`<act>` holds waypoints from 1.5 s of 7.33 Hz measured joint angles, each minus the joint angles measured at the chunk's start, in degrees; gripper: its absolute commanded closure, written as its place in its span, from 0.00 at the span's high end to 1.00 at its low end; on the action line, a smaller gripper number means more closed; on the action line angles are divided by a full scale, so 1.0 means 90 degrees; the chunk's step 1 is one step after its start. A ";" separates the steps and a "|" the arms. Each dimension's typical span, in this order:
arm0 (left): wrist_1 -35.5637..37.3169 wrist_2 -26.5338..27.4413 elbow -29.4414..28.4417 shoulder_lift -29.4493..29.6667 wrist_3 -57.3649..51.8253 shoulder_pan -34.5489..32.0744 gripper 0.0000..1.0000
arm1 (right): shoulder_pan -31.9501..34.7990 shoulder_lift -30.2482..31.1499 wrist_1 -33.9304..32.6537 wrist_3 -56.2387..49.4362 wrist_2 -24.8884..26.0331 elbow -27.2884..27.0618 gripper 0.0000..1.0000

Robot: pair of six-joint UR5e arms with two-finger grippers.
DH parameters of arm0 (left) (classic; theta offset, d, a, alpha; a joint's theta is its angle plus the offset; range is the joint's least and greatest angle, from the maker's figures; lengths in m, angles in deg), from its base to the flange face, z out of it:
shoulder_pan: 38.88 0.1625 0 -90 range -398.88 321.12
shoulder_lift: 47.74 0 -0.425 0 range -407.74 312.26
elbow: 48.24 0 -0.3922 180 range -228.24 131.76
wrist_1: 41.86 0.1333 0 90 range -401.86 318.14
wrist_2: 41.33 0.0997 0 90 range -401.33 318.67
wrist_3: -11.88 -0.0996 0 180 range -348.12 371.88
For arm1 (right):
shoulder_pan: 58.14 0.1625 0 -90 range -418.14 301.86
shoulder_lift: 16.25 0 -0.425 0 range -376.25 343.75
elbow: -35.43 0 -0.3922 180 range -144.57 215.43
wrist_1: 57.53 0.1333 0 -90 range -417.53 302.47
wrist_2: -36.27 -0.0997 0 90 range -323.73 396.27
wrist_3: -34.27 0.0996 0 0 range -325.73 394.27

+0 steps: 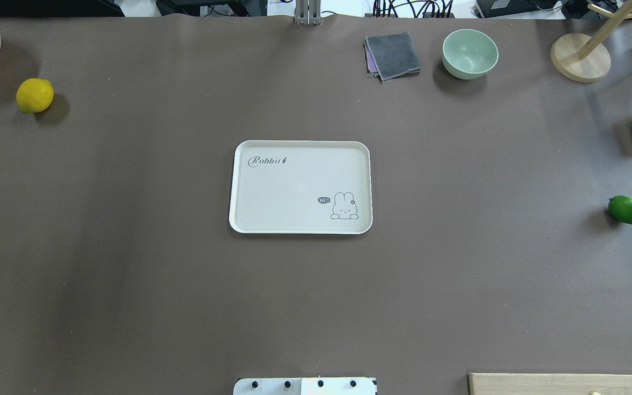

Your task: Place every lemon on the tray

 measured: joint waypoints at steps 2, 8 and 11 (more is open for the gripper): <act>-0.0106 -0.0019 0.0054 -0.0048 -0.0027 -0.0026 0.98 | -0.0011 0.0025 0.0103 -0.0034 -0.0006 -0.0092 1.00; -0.0195 -0.0008 -0.0093 0.0020 0.0009 0.0016 0.98 | 0.0025 0.0945 0.0151 0.0022 0.0148 -0.1182 1.00; -0.0360 -0.0011 -0.0167 -0.0028 0.0020 0.0001 0.98 | 0.0032 0.1046 0.0162 0.0084 0.0079 -0.1269 1.00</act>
